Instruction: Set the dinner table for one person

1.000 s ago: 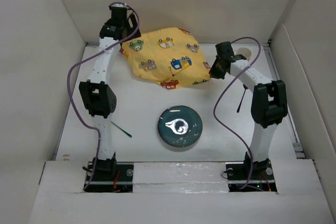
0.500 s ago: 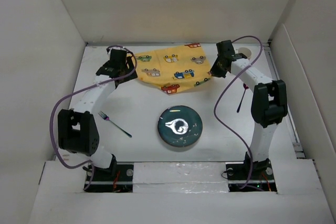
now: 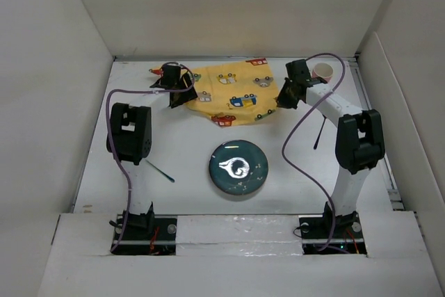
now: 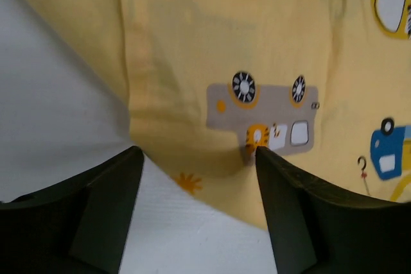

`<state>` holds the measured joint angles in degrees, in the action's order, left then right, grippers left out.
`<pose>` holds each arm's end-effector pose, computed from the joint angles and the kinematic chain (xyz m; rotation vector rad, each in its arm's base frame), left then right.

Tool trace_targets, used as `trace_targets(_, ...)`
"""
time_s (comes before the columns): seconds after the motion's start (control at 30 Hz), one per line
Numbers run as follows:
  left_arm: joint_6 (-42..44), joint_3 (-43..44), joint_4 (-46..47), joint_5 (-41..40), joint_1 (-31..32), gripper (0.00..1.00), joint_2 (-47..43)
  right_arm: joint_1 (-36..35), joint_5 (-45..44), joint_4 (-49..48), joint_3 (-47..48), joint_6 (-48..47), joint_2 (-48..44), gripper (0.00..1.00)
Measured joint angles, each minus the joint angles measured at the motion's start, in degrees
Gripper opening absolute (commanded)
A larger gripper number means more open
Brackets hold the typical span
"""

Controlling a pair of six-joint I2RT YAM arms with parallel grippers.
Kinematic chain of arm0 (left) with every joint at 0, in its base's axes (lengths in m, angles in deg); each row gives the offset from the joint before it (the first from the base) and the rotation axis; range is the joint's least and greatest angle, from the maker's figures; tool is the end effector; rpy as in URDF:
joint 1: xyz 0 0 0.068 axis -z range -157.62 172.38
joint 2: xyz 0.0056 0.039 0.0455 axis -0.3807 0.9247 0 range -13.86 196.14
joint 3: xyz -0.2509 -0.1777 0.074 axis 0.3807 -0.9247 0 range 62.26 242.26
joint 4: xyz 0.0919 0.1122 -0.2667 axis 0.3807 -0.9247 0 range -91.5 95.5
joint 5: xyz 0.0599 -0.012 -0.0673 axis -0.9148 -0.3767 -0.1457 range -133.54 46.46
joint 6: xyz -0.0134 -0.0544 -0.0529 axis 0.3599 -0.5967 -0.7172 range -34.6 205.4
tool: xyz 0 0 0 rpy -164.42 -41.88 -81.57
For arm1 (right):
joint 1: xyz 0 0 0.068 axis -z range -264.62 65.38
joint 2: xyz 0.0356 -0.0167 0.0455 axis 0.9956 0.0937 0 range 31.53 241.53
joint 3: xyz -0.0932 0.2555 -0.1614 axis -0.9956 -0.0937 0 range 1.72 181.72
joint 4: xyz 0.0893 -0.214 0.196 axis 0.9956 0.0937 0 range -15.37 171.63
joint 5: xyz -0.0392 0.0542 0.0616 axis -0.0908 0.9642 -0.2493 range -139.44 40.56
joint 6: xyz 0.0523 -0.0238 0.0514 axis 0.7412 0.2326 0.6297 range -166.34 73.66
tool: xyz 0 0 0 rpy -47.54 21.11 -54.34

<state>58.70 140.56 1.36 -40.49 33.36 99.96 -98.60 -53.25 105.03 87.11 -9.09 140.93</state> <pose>0.5124 -0.1030 0.1874 -0.2853 2.2770 -0.4059 0.4790 0.1147 0.2282 0.5390 2.4823 0.2761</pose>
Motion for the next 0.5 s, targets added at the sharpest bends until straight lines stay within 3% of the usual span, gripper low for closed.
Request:
trace_targets(0.1,-1.27,5.51,1.05,0.04,-0.2,0.21,4.59,-0.81,0.5,-0.02,-1.46,-0.15,-1.57,0.0)
trace_targets(0.13,-1.53,7.1,0.98,-0.13,-0.22,0.0,5.6,-1.16,0.63,-0.17,-1.73,-0.24,-2.03,0.0)
trace_targets(0.37,2.38,19.21,-9.53,-4.98,-0.22,0.0,6.71,-2.16,0.85,-0.76,-1.97,-1.09,-4.66,0.0)
trace_targets(0.5,7.1,31.01,-22.51,-8.81,0.26,0.01,5.25,-0.83,1.44,-0.85,-1.2,-1.14,-4.79,0.0)
